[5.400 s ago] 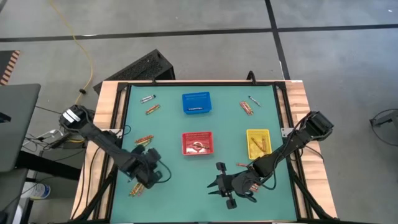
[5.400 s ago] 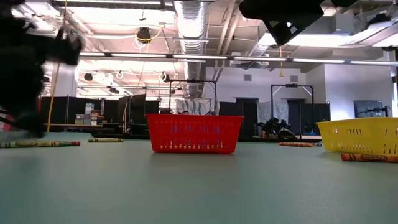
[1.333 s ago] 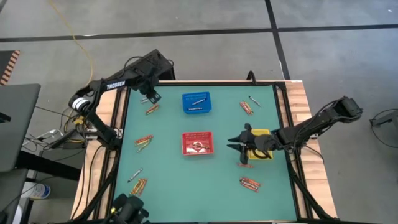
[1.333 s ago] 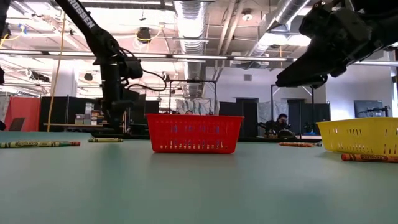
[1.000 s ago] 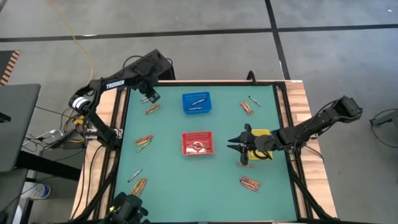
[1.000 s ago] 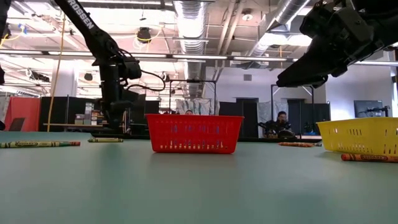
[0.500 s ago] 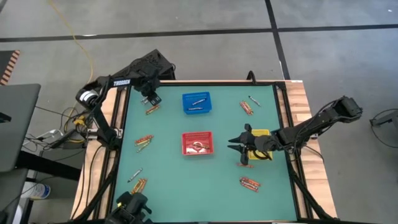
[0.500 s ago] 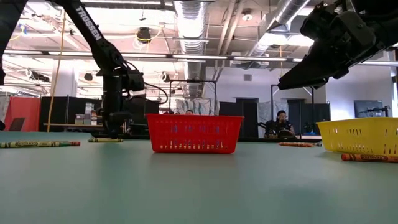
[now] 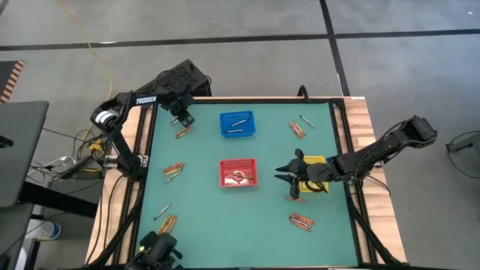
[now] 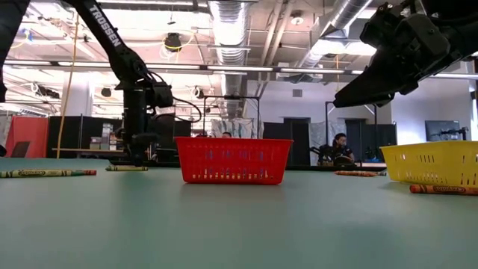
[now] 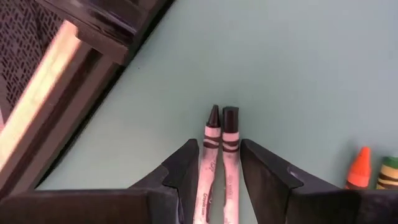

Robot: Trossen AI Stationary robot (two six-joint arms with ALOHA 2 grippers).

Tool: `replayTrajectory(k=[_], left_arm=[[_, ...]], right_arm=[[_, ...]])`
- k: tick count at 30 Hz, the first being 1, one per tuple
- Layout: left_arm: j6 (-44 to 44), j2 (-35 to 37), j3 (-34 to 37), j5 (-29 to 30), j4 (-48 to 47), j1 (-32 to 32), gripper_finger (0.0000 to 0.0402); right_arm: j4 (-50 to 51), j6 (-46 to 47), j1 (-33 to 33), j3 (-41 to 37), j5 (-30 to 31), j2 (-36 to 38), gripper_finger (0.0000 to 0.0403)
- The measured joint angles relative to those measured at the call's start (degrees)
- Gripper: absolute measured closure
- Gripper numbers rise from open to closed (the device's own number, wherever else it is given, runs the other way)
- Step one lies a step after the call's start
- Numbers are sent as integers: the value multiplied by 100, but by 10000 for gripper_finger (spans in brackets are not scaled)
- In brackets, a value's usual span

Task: Sort crayons
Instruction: Put the black crayon into the blue bin

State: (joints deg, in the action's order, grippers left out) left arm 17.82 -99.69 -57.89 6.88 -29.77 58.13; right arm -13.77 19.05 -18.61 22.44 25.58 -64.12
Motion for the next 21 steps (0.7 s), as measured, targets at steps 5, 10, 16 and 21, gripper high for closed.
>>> replayTrajectory(k=[5,10,16,21], left_arm=[[3,98,0,-178,-10,-7,292],[14,201,-2,-211,-23,-28,292],[9,222,-7,-461,-87,-28,292],[-102,222,-7,-598,-93,-31,292]], right_arm=[[1,2,0,0,0,0,294],[-1,2,0,0,0,0,294],[-1,7,0,0,0,0,294],[-1,7,-3,0,0,0,294]])
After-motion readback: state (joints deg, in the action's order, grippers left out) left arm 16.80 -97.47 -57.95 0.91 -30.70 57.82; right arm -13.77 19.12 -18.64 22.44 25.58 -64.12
